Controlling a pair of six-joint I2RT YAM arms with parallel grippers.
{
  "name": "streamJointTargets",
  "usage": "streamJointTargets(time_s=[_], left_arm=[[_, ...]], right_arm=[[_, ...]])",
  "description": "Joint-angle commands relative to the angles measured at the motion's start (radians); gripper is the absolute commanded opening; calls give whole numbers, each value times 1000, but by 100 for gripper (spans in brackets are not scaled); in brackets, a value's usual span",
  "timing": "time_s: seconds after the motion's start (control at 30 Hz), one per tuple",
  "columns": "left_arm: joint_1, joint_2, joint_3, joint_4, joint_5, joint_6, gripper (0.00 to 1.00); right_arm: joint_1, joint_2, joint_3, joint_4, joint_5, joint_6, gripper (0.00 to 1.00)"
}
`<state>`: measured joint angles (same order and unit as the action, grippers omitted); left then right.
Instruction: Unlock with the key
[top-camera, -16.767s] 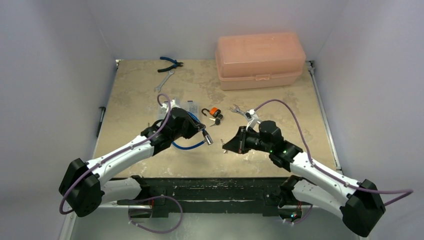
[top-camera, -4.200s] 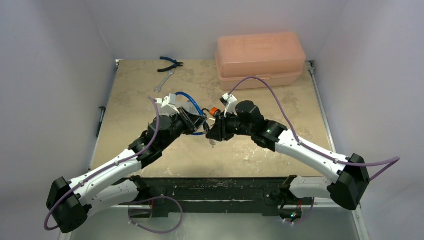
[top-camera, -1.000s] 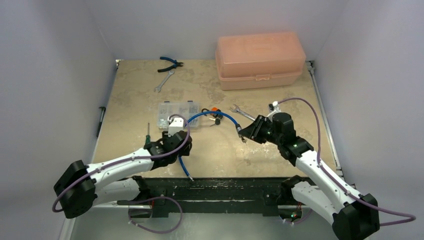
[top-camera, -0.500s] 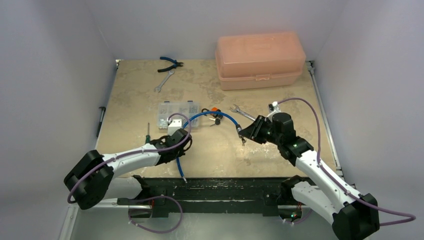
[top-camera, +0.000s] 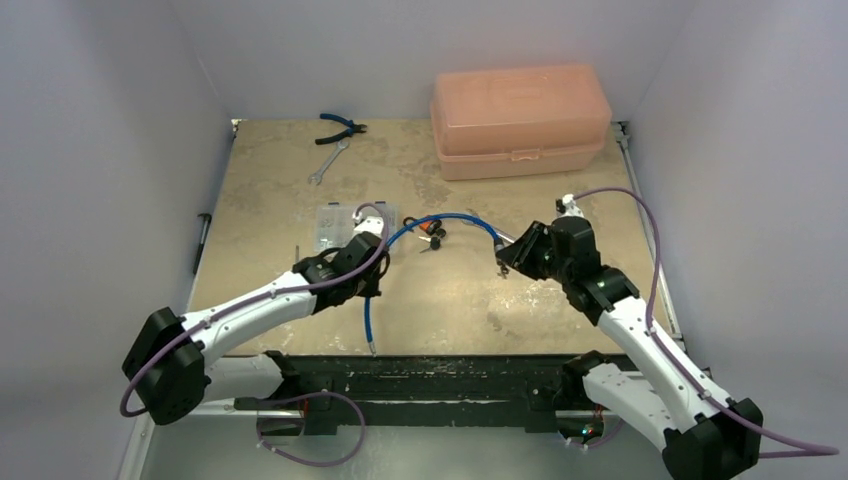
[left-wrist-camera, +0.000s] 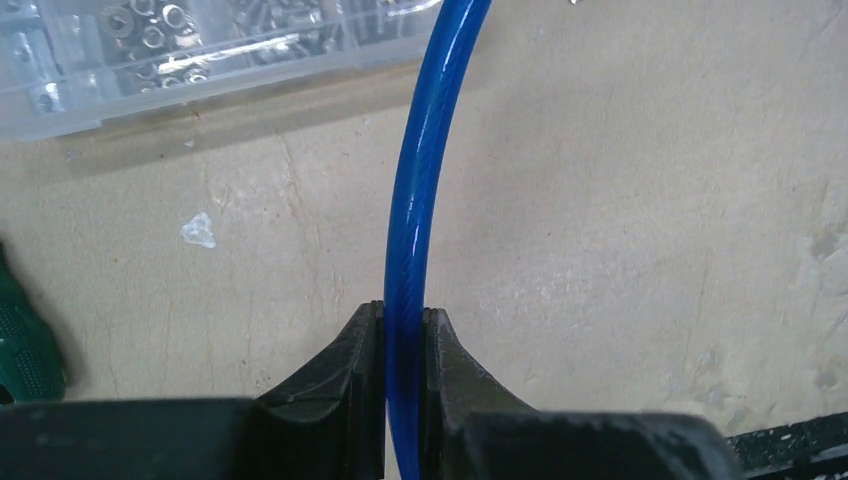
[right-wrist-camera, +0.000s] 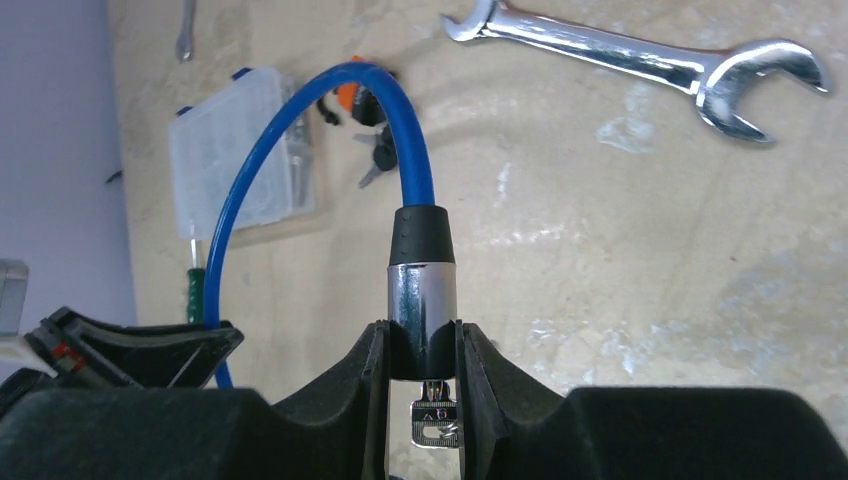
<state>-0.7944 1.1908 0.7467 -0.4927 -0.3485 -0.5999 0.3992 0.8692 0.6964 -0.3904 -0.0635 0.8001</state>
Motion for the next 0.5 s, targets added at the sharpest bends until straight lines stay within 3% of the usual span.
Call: streamJointTargets(time_s=[0.0,0.2,0.47], left_arm=[[-27,77,48,-33,80,104,0],[-61,251,106,-64,89,146,0],[-61,424,177,13,40,162,0]], right_arm=[[-6,-41,-35,-110,161,70,0],[-7,-113,-115,-174,261,159,0],[-7,-58,-220,-36,192,146,0]])
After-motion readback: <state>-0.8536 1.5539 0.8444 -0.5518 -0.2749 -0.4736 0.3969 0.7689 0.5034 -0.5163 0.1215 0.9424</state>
